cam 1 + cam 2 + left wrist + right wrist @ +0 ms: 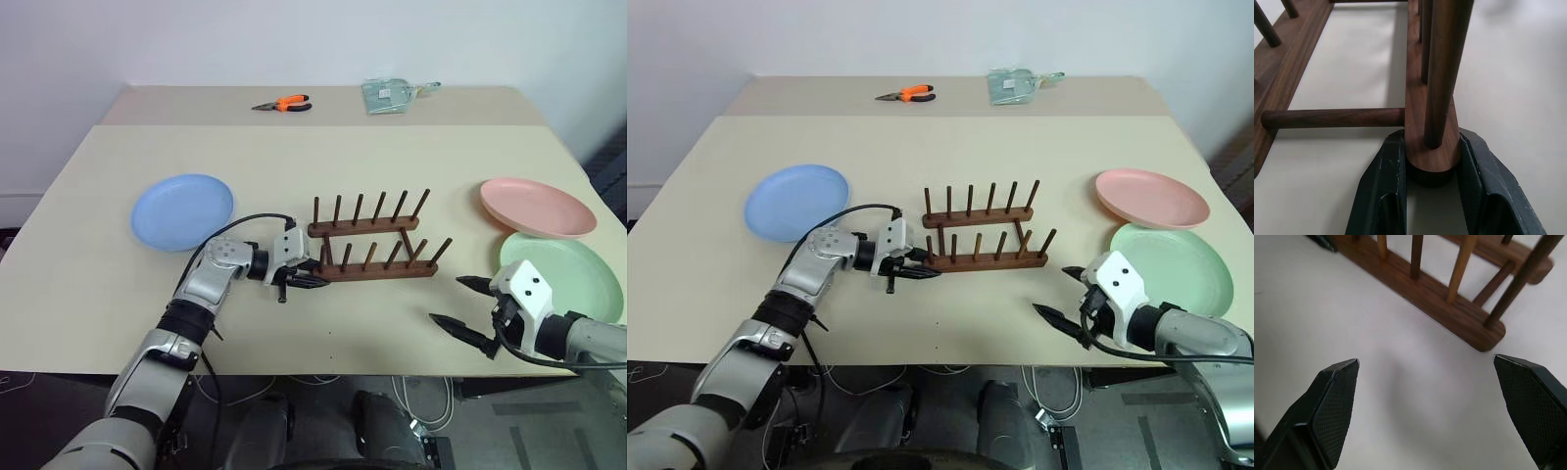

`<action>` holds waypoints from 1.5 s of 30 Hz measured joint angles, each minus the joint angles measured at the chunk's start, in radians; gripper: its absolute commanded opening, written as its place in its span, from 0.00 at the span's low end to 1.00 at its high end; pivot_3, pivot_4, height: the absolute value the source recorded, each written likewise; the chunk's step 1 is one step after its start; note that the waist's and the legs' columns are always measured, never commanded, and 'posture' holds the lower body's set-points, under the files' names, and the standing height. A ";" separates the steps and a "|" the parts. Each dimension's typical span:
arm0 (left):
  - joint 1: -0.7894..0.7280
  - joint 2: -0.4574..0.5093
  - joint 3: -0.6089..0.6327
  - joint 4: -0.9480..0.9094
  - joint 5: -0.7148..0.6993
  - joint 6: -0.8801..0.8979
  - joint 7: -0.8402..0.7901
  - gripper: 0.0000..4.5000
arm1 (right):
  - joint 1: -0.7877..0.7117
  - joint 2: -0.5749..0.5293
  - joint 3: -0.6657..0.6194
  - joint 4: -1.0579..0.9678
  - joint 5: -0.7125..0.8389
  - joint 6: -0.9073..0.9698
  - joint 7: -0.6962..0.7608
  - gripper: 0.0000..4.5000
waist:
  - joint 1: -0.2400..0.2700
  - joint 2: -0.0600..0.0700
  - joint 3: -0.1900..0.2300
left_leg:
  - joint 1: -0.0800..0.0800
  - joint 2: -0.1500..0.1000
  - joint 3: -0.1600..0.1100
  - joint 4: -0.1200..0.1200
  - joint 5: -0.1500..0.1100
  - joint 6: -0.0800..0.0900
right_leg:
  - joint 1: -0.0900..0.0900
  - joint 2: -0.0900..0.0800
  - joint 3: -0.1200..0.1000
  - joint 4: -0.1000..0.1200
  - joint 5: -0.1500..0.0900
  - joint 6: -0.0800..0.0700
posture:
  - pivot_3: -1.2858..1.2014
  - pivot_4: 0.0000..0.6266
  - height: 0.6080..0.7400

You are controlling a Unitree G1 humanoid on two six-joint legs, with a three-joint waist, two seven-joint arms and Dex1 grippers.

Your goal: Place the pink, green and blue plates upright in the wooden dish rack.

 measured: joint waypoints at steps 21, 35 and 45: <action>0.372 0.044 -0.045 -0.682 -0.057 0.451 0.327 0.18 | -0.196 0.039 0.304 0.165 -0.275 -0.107 -0.174 0.00 | -0.007 0.000 0.000 | -0.001 -0.001 -0.001 0.001 0.000 0.000 | 0.001 -0.001 0.001 -0.001 -0.002 -0.003 | 0.52 0.24 1.00; 0.189 -0.097 -0.051 -0.400 0.094 0.381 0.726 0.17 | -0.517 0.141 0.409 0.521 -0.457 -0.219 -0.294 0.05 | -0.019 0.001 -0.001 | 0.003 -0.001 -0.001 0.001 0.000 0.000 | 0.001 0.000 0.000 0.002 0.001 0.000 | 0.52 0.24 1.00; 0.287 -0.009 -0.016 -0.517 0.012 0.359 0.618 0.17 | -0.477 -0.133 0.214 0.405 -0.429 -0.270 -0.138 0.85 | -0.017 0.003 -0.001 | 0.000 -0.001 0.000 0.000 0.000 0.000 | -0.001 0.000 0.001 0.001 0.002 -0.001 | 0.52 0.24 1.00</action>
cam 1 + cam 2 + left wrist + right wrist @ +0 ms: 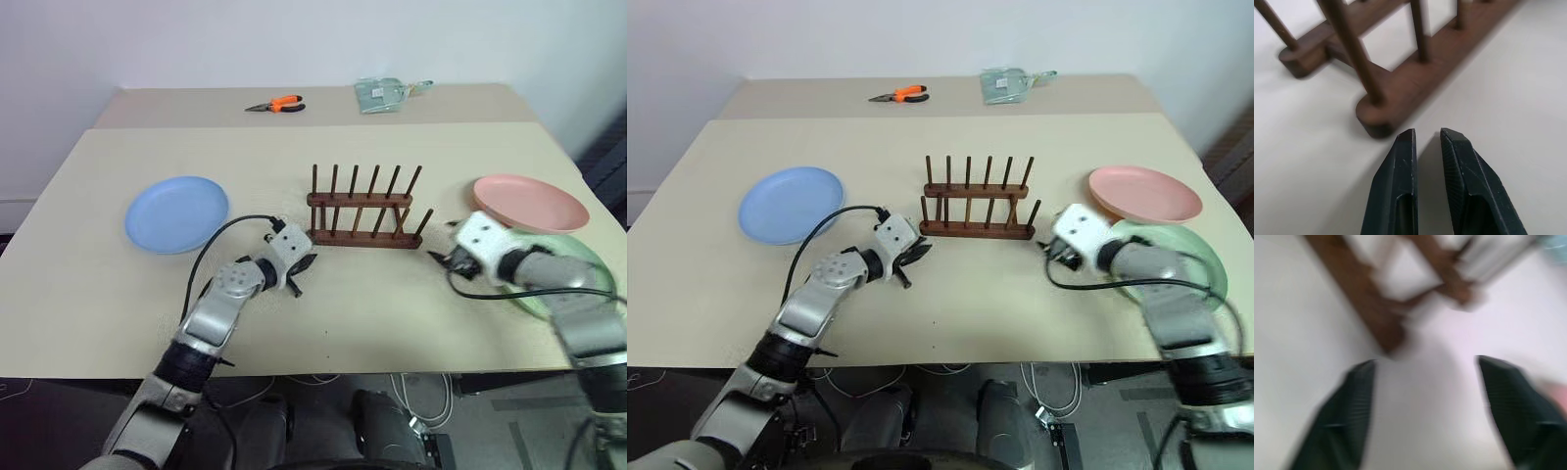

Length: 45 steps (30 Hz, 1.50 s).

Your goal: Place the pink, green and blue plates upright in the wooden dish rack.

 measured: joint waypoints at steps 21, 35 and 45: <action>0.067 0.031 0.032 -0.251 -0.220 0.091 -0.111 0.17 | -0.216 -0.101 0.159 0.711 -0.279 -0.427 -0.127 0.00 | -0.023 0.002 0.001 | 0.001 0.000 0.003 0.000 0.000 0.000 | 0.001 0.000 0.002 -0.001 -0.001 -0.006 | 0.52 0.24 1.00; 0.061 0.063 0.056 -0.234 -0.228 0.086 -0.119 0.17 | -0.256 0.134 -0.302 -0.033 0.777 0.253 -0.054 0.00 | -0.017 0.004 0.002 | 0.000 0.001 -0.002 0.000 0.000 0.000 | 0.002 0.001 0.001 -0.001 0.000 -0.006 | 0.52 0.24 1.00; 0.055 0.097 0.122 -0.253 -0.339 0.117 -0.183 0.17 | -0.223 0.192 -0.281 -0.184 1.079 0.522 -0.191 0.00 | 0.000 0.003 0.002 | -0.001 0.001 0.000 0.000 0.000 0.001 | 0.000 0.001 0.001 -0.002 -0.001 -0.006 | 0.52 0.24 1.00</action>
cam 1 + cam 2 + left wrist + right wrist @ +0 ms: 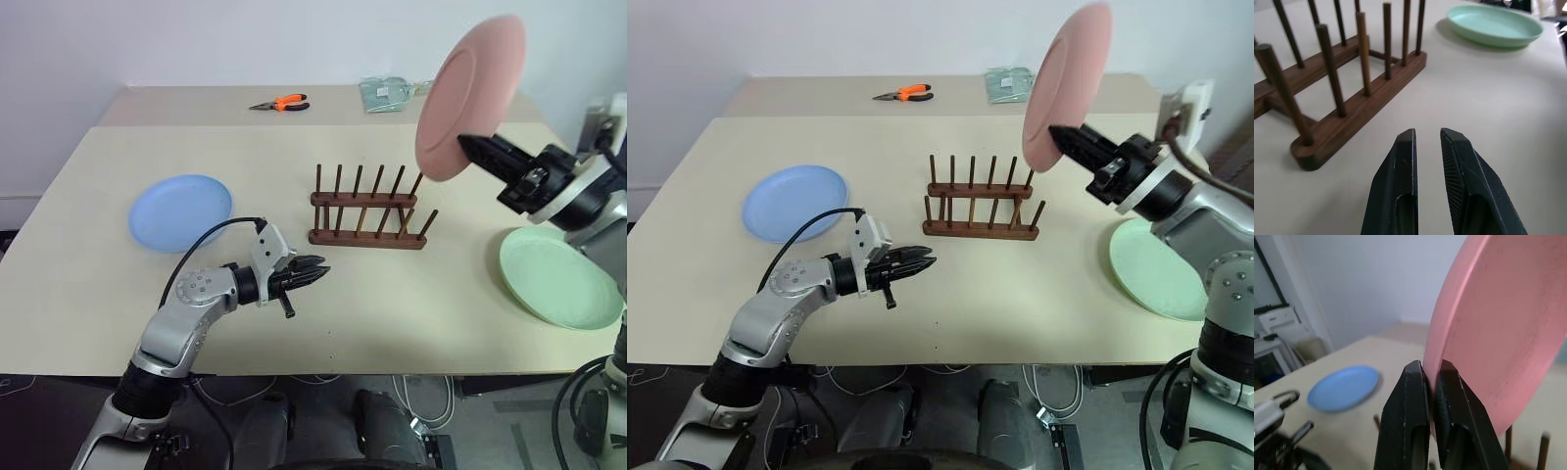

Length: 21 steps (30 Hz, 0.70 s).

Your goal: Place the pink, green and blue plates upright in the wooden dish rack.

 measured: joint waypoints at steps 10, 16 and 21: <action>0.029 0.054 0.034 -0.042 -0.056 0.025 -0.013 0.17 | 0.012 -0.023 0.075 0.054 -0.072 0.016 0.059 0.16 | 0.001 0.000 0.000 | 0.000 0.000 0.001 0.000 0.000 0.000 | 0.000 0.000 0.000 0.000 0.000 0.000 | 0.52 0.24 1.00; 0.036 0.052 0.030 -0.043 -0.055 0.024 0.002 0.17 | 0.012 -0.039 0.084 0.099 -0.150 0.008 0.087 0.77 | 0.001 0.000 0.000 | 0.000 0.000 0.001 0.000 0.000 0.000 | 0.000 0.000 0.000 0.000 0.000 0.000 | 0.52 0.24 1.00; 0.037 0.052 0.013 -0.046 -0.054 0.019 0.000 0.17 | 0.057 -0.052 0.043 0.090 -0.227 -0.048 0.076 0.77 | 0.004 0.000 0.000 | 0.000 0.000 0.001 0.000 0.000 0.000 | 0.000 0.000 0.000 0.000 0.000 0.000 | 0.52 0.24 1.00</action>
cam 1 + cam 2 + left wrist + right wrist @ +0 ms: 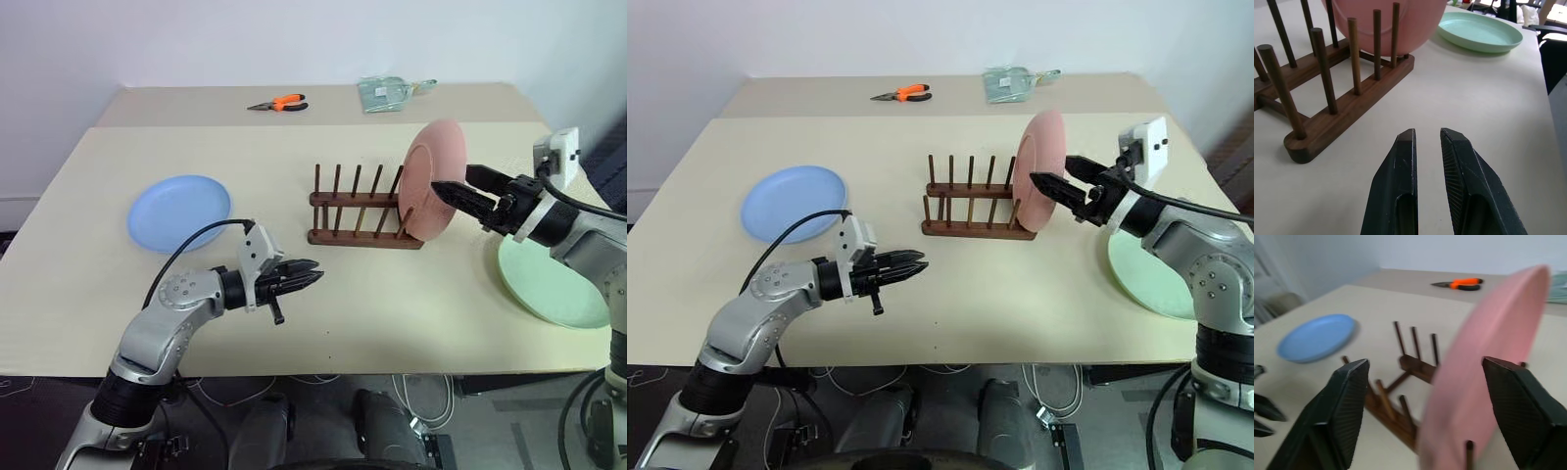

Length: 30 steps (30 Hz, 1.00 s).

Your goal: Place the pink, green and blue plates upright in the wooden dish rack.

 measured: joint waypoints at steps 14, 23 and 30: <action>-0.053 -0.015 -0.059 0.062 0.012 -0.031 -0.051 0.17 | 0.558 -0.141 -0.093 -0.176 -0.263 -0.052 0.075 0.98 | -0.010 0.000 0.000 | 0.001 0.001 0.004 0.001 0.000 0.001 | 0.000 0.000 0.001 0.000 -0.003 0.004 | 0.52 0.24 1.00; -0.065 -0.015 -0.066 0.068 0.022 -0.038 -0.058 0.17 | 0.527 -0.151 0.166 -0.005 -0.663 -0.263 -0.073 0.25 | -0.001 -0.004 -0.001 | 0.001 0.000 0.003 0.001 0.000 0.001 | 0.001 -0.001 0.001 -0.001 -0.002 0.004 | 0.52 0.24 1.00; -0.063 -0.011 -0.065 0.064 0.023 -0.038 -0.053 0.17 | 0.466 -0.116 0.168 0.095 -0.753 -0.303 -0.116 0.01 | -0.003 -0.004 -0.001 | 0.001 0.001 0.002 0.000 0.000 0.001 | 0.001 0.000 0.001 -0.001 -0.002 0.003 | 0.52 0.24 1.00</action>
